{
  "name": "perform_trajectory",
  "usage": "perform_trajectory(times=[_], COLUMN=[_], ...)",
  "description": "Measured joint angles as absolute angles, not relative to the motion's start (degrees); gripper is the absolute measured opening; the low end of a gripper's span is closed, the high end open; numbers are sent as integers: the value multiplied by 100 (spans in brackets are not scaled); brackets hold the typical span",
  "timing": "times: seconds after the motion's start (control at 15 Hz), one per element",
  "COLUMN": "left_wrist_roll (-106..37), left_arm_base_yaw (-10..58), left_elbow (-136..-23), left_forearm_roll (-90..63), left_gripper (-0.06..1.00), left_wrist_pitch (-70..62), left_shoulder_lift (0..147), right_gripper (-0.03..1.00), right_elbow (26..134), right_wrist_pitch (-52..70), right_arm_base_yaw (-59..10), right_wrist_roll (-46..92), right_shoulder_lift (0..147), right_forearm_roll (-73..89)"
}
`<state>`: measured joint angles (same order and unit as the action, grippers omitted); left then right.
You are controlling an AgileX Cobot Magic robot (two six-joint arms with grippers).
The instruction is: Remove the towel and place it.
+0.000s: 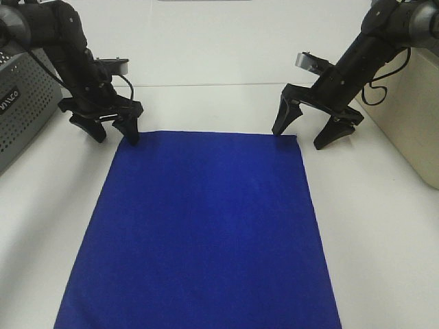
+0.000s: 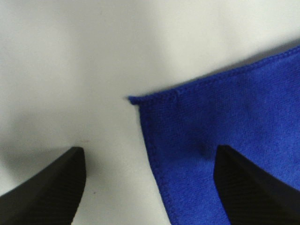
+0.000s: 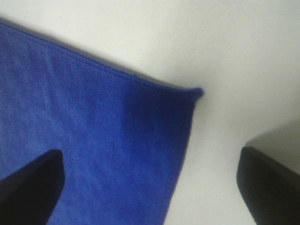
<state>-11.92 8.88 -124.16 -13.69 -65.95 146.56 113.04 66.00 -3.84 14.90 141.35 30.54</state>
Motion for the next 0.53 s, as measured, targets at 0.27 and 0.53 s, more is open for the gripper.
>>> perform_trajectory(times=[0.27, 0.53], left_wrist_roll=[-1203, -1209], left_arm_base_yaw=[888, 888], left_elbow=[-12416, -12445], left_forearm_roll=[-1381, -1501], left_gripper=[72, 72], left_wrist_pitch=[-6600, -6600], left_shoulder_lift=[14656, 14685], right_gripper=[96, 96], right_elbow=[11322, 11322], right_wrist_pitch=[6600, 6572], right_arm_base_yaw=[-384, -384], right_wrist_roll=[1490, 1490], right_shoulder_lift=[14135, 14135], right_forearm_roll=[2956, 2939])
